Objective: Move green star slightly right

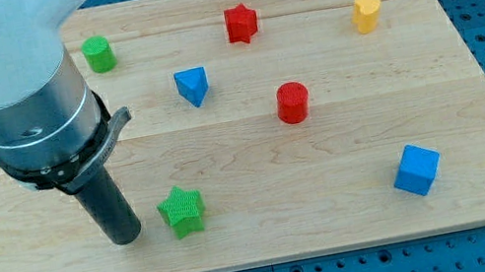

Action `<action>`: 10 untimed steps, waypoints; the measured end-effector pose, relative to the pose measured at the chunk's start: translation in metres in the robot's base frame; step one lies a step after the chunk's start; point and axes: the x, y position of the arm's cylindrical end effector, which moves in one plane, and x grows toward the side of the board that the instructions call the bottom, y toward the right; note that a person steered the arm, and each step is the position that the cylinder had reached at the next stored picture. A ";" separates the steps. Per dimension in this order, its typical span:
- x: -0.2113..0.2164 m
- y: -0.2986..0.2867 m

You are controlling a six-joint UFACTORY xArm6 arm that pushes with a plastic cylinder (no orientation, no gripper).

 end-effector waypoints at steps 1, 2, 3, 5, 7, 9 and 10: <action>0.000 0.000; -0.004 0.027; -0.039 0.097; -0.042 0.094; -0.026 0.064; -0.051 0.109; -0.044 0.132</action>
